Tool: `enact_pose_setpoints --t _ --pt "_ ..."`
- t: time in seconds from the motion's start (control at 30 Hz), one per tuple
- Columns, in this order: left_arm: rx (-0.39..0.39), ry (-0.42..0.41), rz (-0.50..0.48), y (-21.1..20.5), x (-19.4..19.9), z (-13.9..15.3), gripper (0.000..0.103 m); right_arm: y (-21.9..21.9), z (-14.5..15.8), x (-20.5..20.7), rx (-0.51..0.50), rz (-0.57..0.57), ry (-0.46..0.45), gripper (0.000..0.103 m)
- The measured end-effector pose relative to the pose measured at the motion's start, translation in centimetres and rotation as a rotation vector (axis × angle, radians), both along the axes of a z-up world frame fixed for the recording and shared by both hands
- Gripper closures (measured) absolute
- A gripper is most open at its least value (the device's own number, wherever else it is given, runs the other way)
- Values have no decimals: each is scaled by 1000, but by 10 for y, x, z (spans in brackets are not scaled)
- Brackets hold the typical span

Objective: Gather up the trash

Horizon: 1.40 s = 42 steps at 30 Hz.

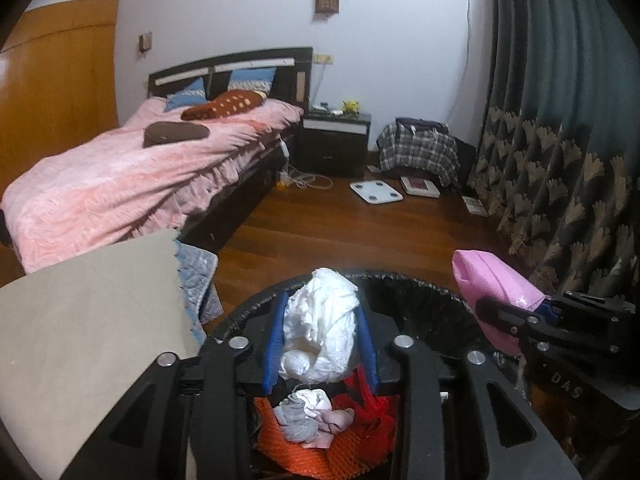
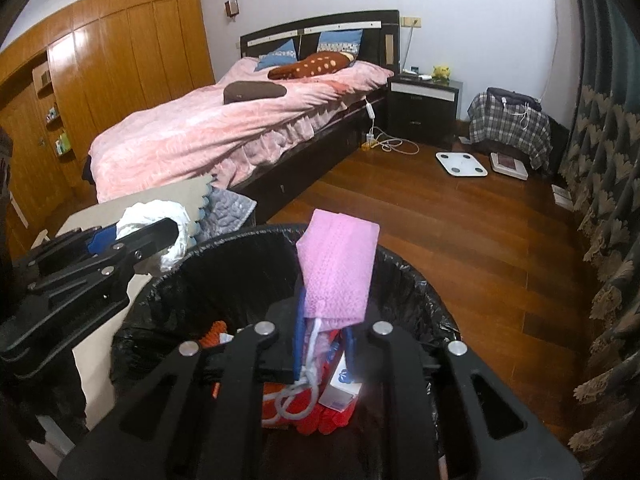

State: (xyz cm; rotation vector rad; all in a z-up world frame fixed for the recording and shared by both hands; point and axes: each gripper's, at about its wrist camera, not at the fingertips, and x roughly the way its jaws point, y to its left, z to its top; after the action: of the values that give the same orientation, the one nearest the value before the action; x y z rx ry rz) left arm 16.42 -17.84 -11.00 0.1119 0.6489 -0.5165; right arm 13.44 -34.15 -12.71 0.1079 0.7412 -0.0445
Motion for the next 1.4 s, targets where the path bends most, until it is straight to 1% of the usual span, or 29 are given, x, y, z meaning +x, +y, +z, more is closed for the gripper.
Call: enact_pose_setpoints --t 0.07,0.1,0.2,0.23,0.27,0.33,0.37,0.4,0.43,0.63,0.7,0.83,1.0,1.13,1.27,1.4 --pt "-10 38 -23 0 5 -4 60 0 -6 2 -18 -6 7 68" --pt "-15 56 -27 1 8 -6 54 0 -8 4 -23 -11 11 53" --pt "-23 59 -30 7 9 -5 48 -5 -17 4 -20 -22 35 47" --pt "-25 55 -29 8 8 -4 45 -5 -17 2 -25 -29 34 40" --pt "-27 48 -25 10 7 -2 43 -5 -16 -1 -26 -31 29 36" --pt "-32 29 -17 16 4 4 36 -5 -14 -7 -28 -26 14 25" --pt "-33 22 -14 17 2 8 35 -4 -11 -11 -32 -24 4 21" --pt "-33 15 -9 19 2 11 30 -3 -9 -15 -36 -26 -2 14" --pt "-33 4 0 23 -1 16 24 -4 -7 -16 -35 -27 -6 12" --pt "-45 -63 61 51 -16 48 9 0 19 -35 -4 -10 -43 8" --pt "-51 -78 81 62 -22 58 6 6 32 -44 3 5 -65 7" --pt "-45 -103 122 83 -40 75 6 21 56 -55 8 32 -100 6" --pt "-30 -127 169 103 -65 87 6 38 83 -71 34 61 -139 5" --pt "-16 -145 192 113 -85 96 6 50 101 -82 39 79 -161 5" --pt "-6 -167 197 120 -108 105 6 57 118 -91 66 90 -165 5" --pt "-6 -187 203 126 -123 112 6 67 130 -99 52 98 -173 5"
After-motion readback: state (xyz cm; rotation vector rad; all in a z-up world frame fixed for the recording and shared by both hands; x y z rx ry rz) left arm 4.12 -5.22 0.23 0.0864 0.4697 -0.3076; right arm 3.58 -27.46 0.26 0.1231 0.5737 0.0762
